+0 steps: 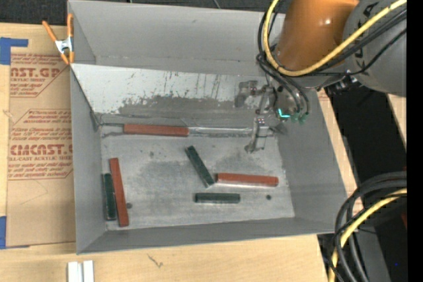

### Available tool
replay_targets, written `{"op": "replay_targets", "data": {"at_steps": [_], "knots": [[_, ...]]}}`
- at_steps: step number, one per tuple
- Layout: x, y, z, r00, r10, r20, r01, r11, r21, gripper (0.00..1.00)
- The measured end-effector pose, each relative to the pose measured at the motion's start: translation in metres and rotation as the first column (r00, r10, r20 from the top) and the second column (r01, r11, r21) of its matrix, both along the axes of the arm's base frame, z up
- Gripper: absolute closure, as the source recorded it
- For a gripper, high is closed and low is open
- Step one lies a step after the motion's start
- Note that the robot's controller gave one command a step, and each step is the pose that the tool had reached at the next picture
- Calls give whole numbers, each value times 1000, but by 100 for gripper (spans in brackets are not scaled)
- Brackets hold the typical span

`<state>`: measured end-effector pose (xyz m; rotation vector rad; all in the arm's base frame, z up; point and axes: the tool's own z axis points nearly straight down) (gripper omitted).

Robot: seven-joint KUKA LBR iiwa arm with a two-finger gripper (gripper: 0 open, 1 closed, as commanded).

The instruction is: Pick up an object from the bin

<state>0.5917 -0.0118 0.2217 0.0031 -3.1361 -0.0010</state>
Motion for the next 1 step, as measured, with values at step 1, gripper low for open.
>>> {"op": "replay_targets", "data": {"at_steps": [1], "knots": [[1,0,5,1000,0,8,0,1000,0,0]]}}
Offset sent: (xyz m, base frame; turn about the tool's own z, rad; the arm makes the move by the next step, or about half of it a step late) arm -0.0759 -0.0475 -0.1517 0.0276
